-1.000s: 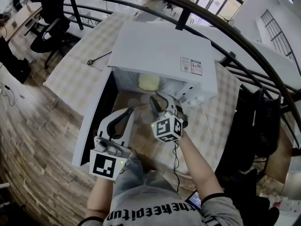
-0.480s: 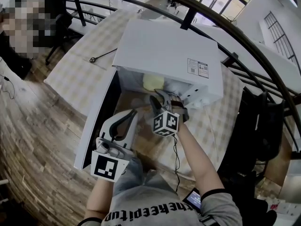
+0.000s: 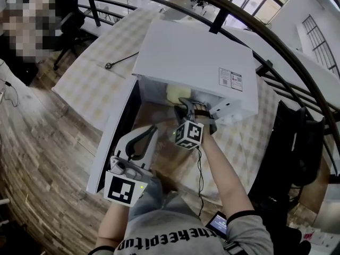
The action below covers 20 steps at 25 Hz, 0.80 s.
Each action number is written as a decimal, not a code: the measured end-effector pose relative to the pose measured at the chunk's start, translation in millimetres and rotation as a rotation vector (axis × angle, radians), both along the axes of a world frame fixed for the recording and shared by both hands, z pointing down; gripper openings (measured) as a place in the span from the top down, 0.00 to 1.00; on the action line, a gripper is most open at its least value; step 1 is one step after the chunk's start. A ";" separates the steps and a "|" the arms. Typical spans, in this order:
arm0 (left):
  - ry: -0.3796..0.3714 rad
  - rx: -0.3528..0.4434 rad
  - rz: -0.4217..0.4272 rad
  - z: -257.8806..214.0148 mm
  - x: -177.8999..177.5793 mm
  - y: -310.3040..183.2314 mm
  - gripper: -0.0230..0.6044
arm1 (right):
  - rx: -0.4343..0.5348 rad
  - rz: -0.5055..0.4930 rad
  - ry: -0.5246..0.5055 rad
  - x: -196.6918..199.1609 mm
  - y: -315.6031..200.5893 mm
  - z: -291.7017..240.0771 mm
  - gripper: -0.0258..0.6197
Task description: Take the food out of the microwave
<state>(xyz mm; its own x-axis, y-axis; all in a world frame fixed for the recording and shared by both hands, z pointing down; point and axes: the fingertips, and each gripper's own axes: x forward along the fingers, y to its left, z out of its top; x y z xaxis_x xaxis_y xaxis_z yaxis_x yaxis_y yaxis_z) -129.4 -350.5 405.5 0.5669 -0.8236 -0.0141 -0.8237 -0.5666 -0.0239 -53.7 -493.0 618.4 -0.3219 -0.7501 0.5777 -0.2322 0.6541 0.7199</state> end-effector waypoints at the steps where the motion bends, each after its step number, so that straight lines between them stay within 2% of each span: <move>1: 0.001 -0.002 0.000 0.4 -0.3 -0.1 0.95 | -0.002 0.002 0.006 1.2 -1.5 1.2 0.72; 10: -0.004 -0.003 0.009 0.1 -1.9 -1.9 0.95 | 0.022 -0.003 0.066 3.4 -10.2 4.5 0.75; 20: 0.002 0.002 0.010 -3.9 -4.9 -1.6 0.95 | 0.000 0.012 0.062 5.3 -1.4 3.2 0.78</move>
